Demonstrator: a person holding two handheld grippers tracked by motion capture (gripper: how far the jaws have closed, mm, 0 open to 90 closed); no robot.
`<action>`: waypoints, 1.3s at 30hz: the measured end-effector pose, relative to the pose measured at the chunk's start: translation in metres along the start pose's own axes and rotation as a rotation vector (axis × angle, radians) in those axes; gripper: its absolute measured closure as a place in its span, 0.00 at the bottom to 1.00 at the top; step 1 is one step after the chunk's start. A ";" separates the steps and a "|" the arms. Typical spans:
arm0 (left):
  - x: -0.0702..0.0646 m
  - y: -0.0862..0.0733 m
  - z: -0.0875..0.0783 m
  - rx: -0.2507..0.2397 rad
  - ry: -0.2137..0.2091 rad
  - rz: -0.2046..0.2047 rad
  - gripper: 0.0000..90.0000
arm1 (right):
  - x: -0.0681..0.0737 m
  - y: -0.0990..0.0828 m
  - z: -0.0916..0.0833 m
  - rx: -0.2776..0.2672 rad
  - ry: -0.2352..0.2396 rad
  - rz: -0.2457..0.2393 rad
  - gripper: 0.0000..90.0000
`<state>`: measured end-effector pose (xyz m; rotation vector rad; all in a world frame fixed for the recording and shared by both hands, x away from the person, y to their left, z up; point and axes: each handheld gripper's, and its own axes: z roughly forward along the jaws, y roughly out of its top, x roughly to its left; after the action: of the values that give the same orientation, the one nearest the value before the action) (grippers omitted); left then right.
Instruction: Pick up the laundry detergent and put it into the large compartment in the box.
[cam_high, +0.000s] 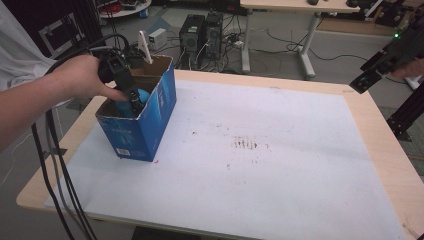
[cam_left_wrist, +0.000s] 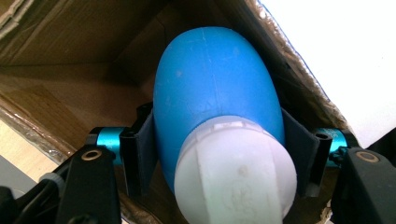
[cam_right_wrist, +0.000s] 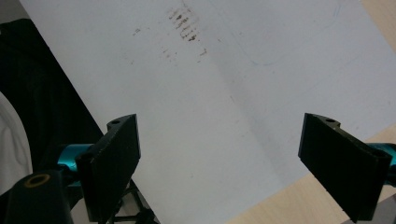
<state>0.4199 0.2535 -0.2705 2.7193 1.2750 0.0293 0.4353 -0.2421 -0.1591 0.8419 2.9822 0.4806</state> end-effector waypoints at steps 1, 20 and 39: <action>0.000 0.000 0.000 0.000 0.001 0.000 0.41 | 0.000 0.000 0.000 0.000 0.000 0.000 0.13; 0.004 -0.003 -0.001 0.000 -0.012 0.003 0.40 | 0.000 -0.002 0.002 0.000 0.002 0.007 0.13; 0.003 -0.002 0.000 0.000 -0.016 0.015 0.40 | -0.001 -0.006 0.002 -0.003 0.001 0.020 0.13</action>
<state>0.4208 0.2568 -0.2710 2.7241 1.2500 0.0093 0.4336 -0.2471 -0.1628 0.8719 2.9761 0.4869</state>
